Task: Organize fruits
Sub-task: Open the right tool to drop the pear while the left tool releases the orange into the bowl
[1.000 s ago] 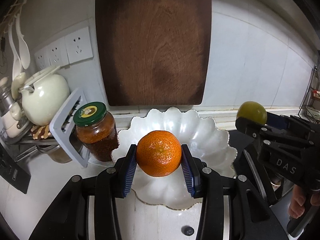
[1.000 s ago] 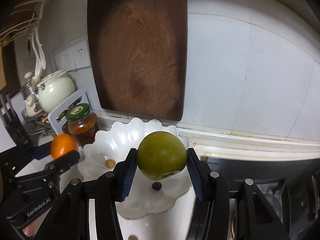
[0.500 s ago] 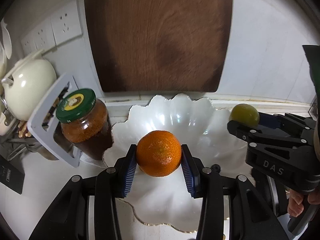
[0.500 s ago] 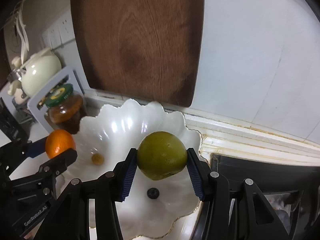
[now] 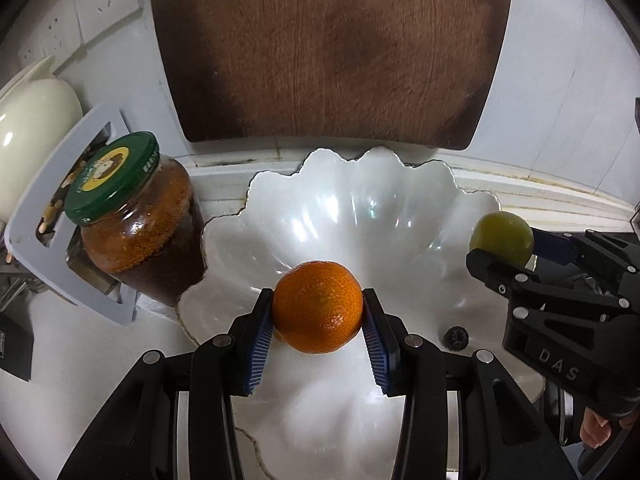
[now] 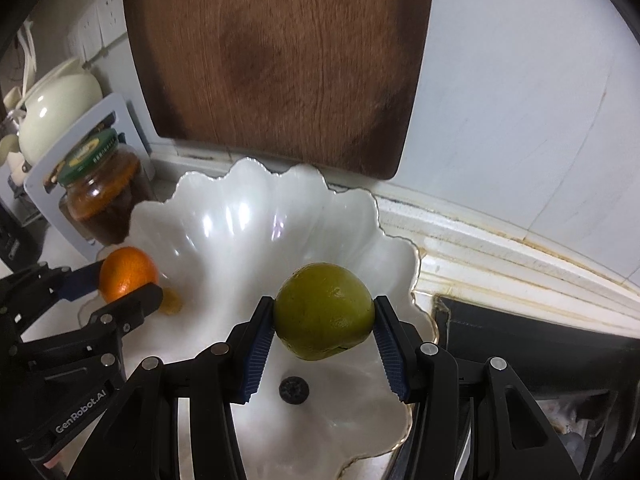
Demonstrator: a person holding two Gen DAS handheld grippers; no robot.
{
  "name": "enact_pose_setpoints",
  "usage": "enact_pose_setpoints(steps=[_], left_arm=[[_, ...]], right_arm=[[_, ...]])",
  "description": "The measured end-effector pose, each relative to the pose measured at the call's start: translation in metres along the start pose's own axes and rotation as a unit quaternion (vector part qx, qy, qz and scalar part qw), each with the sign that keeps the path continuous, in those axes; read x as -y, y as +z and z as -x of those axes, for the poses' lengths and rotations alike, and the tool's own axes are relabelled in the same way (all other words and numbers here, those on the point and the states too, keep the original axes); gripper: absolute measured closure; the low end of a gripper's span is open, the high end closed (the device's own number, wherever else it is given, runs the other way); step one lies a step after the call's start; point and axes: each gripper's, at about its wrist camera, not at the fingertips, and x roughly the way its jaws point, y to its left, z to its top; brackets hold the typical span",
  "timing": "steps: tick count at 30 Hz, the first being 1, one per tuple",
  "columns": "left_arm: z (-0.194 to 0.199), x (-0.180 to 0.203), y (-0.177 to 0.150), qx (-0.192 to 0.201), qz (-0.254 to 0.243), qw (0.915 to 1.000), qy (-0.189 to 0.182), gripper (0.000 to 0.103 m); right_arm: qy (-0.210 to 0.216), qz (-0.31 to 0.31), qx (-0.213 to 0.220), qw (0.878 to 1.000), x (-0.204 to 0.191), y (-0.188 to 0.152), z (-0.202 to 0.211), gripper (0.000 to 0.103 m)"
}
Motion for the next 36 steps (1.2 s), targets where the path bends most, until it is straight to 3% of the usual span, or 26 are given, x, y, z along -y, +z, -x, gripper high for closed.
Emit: enact_pose_setpoints(steps=[10,12,13,15,28,36], left_arm=[[-0.015,0.002,0.003,-0.027,0.000,0.9996,-0.001,0.059],[-0.015,0.003,0.003,-0.024,-0.003,0.9997,0.000,0.051],[-0.012,0.004,0.003,-0.018,-0.006,0.9998,0.004,0.044],[-0.007,0.004,0.004,-0.005,-0.011,0.9998,0.012,0.042],[0.025,-0.004,-0.001,0.027,-0.006,0.9984,0.048,0.033],[0.068,-0.002,-0.015,0.062,-0.012,0.9973,0.039,0.033]], right_arm=[[0.010,-0.006,-0.034,0.999,0.006,-0.003,-0.020,0.052],[0.011,-0.005,-0.037,0.999,0.006,-0.004,-0.021,0.051],[0.007,-0.003,-0.033,0.999,0.006,-0.004,-0.020,0.049],[0.000,-0.001,-0.027,1.000,0.006,-0.003,-0.017,0.041],[-0.024,-0.019,0.010,0.999,0.017,-0.015,0.020,0.041],[-0.028,-0.035,0.059,0.997,0.015,-0.030,0.065,0.041]])
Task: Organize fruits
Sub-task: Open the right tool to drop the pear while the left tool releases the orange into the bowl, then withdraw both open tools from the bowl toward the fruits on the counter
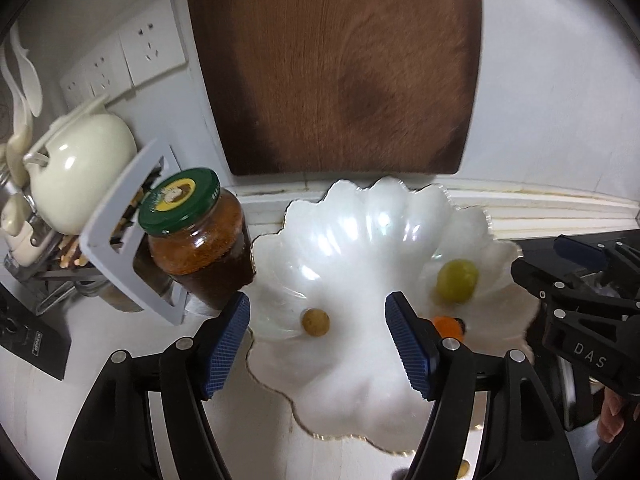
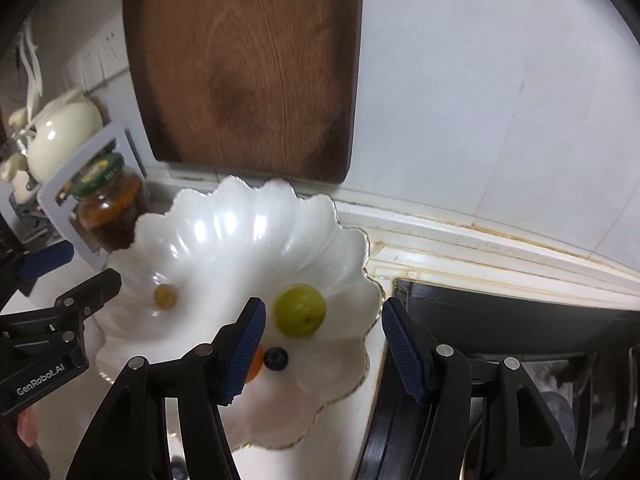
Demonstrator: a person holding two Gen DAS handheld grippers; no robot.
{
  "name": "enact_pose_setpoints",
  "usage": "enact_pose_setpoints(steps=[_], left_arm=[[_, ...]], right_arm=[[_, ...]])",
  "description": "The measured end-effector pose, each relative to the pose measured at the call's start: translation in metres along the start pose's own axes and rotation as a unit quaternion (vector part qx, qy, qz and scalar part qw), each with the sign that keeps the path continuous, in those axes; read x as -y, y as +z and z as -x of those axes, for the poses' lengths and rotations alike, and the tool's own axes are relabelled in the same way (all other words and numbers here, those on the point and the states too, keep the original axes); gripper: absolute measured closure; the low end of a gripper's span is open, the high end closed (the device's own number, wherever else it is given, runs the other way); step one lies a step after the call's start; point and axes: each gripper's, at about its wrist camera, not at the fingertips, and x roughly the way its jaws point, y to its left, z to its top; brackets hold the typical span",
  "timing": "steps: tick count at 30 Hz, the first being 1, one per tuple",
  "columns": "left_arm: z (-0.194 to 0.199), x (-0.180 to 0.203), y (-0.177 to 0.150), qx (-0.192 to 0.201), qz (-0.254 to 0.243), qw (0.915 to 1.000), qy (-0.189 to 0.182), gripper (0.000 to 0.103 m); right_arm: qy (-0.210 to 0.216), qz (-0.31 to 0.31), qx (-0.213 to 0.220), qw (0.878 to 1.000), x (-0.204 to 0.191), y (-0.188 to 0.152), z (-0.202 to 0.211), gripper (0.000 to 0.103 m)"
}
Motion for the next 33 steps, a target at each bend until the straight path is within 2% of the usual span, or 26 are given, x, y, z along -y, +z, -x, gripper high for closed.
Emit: enact_pose_setpoints(steps=[5,7,15,22,33], left_arm=[[0.034,0.001,-0.005,0.033,0.000,0.9994,-0.009,0.032],[0.051,0.002,-0.008,0.049,-0.004,0.9987,-0.014,0.029],[0.104,0.004,-0.027,0.095,-0.009,0.9953,-0.012,0.028],[0.140,0.003,-0.054,0.111,-0.007,0.9936,-0.017,0.027],[0.183,0.010,-0.099,0.130,-0.016,0.9913,-0.016,0.026]], right_arm=[[0.008,-0.008,0.029,1.000,-0.003,-0.005,0.035,0.041],[0.011,-0.012,0.041,0.999,-0.003,-0.008,0.050,0.041],[0.006,-0.012,0.089,0.996,-0.009,-0.029,0.107,0.041],[-0.001,0.002,0.129,0.992,-0.017,-0.054,0.148,0.041],[0.012,0.008,0.164,0.986,-0.020,-0.095,0.187,0.041]])
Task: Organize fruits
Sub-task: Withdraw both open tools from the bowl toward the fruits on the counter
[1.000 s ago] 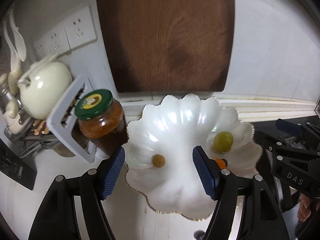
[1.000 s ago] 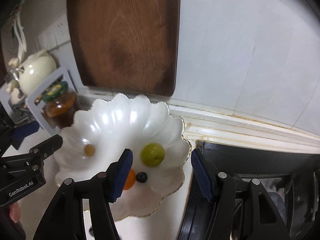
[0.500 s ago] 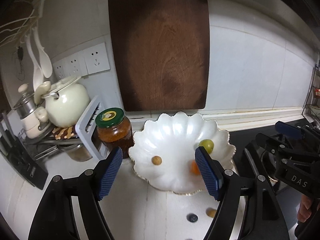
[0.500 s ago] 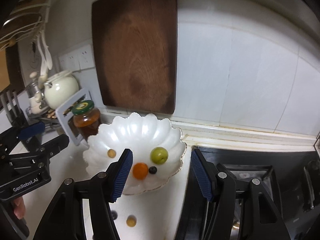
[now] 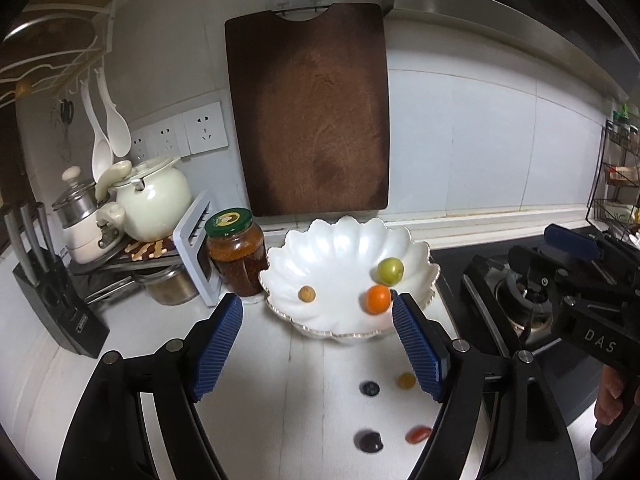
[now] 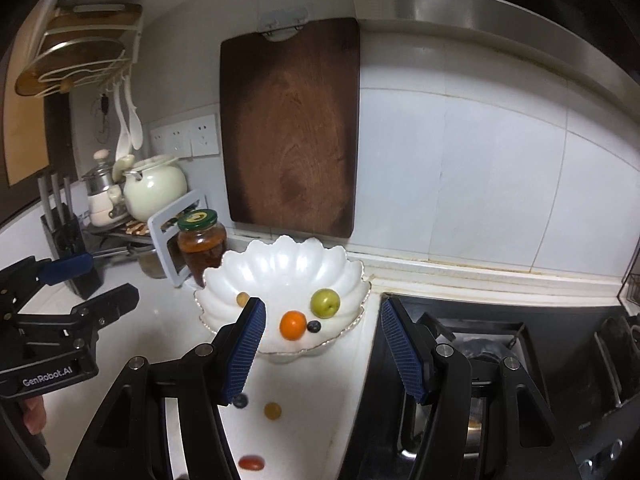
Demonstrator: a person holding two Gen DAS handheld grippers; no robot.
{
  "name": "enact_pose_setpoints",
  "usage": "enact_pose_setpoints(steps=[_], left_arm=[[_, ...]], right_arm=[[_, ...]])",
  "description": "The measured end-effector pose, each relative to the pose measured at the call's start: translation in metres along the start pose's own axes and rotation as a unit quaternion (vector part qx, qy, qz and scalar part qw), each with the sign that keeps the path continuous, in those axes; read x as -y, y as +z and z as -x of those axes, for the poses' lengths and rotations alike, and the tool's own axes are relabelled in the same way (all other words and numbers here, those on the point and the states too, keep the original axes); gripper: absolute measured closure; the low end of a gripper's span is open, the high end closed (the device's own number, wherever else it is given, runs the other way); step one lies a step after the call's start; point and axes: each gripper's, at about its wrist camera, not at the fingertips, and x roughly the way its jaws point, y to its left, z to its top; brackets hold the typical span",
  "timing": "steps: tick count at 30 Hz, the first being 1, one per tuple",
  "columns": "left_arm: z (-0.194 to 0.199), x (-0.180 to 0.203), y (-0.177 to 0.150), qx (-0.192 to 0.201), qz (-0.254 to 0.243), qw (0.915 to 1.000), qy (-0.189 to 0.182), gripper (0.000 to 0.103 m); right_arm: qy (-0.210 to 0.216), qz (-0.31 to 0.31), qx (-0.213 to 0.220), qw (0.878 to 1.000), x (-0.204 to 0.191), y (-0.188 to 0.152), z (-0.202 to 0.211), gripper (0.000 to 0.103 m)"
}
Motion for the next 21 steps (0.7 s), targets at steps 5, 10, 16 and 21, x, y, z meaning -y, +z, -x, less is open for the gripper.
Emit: enact_pose_setpoints(steps=[5,10,16,21], left_arm=[[0.013,0.004,-0.014,-0.002,0.005,1.0000,-0.001,0.025],[0.017,0.010,-0.029,-0.020,0.013,0.9996,-0.013,0.025],[0.023,0.020,-0.049,-0.027,0.015,0.9994,-0.011,0.025],[0.023,0.027,-0.070,-0.044,0.016,0.9989,-0.007,0.025]], right_arm=[[0.009,0.010,0.003,1.000,-0.003,-0.014,0.014,0.041],[0.029,0.003,-0.006,1.000,-0.002,-0.030,0.023,0.041],[0.051,-0.022,-0.040,0.998,0.004,-0.053,0.022,0.041],[0.050,-0.005,-0.060,0.997,0.006,-0.071,0.021,0.041]])
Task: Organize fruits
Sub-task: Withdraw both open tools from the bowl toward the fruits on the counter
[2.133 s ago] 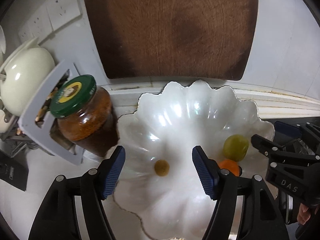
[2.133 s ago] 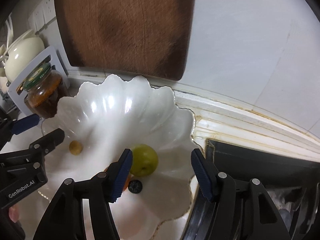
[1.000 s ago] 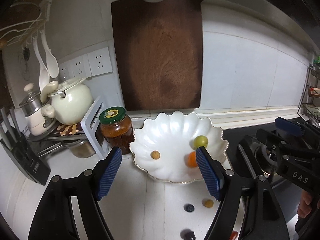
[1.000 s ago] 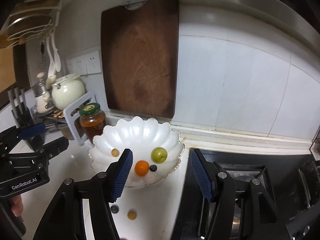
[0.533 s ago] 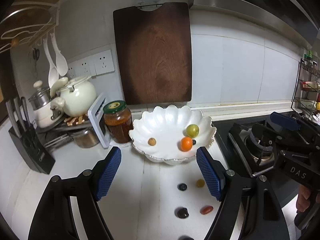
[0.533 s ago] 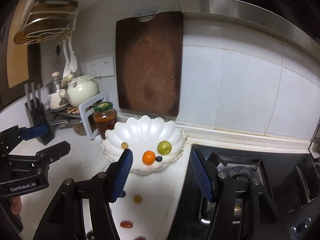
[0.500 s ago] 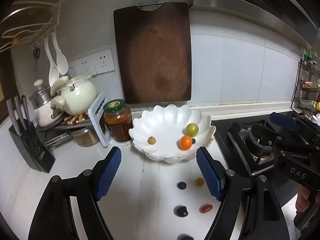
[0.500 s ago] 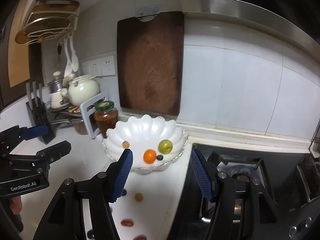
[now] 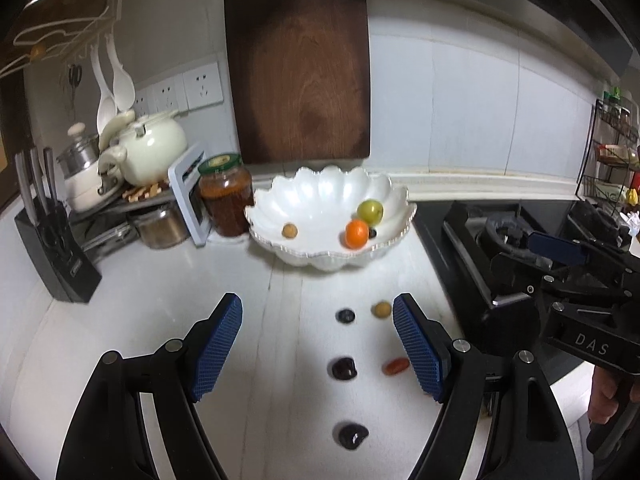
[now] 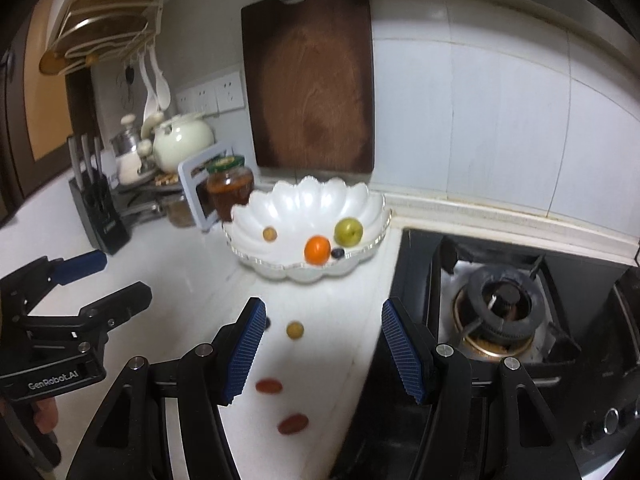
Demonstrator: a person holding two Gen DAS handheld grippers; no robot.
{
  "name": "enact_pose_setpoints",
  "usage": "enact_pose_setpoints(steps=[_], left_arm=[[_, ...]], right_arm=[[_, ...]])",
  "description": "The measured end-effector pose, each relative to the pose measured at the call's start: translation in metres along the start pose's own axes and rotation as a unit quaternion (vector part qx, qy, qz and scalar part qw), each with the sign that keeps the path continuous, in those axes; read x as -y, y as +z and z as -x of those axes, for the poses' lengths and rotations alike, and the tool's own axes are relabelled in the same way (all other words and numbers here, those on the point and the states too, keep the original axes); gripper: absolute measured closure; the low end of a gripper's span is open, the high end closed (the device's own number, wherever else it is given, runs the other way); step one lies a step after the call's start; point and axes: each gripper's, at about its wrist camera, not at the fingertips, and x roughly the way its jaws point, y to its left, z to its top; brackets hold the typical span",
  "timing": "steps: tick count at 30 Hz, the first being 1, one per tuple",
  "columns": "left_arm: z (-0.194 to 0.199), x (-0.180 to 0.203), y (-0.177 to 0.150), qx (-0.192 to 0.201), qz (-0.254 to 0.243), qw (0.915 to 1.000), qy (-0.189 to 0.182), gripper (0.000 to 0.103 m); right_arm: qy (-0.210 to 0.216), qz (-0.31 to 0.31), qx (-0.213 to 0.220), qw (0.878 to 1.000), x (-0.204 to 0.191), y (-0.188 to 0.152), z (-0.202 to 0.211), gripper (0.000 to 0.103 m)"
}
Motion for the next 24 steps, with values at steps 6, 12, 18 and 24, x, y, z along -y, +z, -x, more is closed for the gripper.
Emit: enact_pose_setpoints(steps=[6,12,18,24], left_arm=[[-0.006,0.002,-0.022,-0.035,0.026,0.9990,-0.004,0.025],[-0.009,0.006,-0.041,-0.052,0.035,0.9980,0.005,0.025],[-0.009,0.013,-0.055,-0.058,0.024,0.9979,0.014,0.025],[-0.015,0.018,-0.069,-0.071,0.019,0.9972,0.015,0.026]], right_arm=[[0.011,0.015,-0.014,1.000,-0.001,-0.019,-0.001,0.041],[0.027,0.028,-0.039,0.998,-0.001,-0.035,-0.011,0.041],[0.042,0.044,-0.056,0.997,-0.004,-0.049,-0.018,0.041],[0.056,0.062,-0.076,0.994,-0.009,-0.063,-0.027,0.041]])
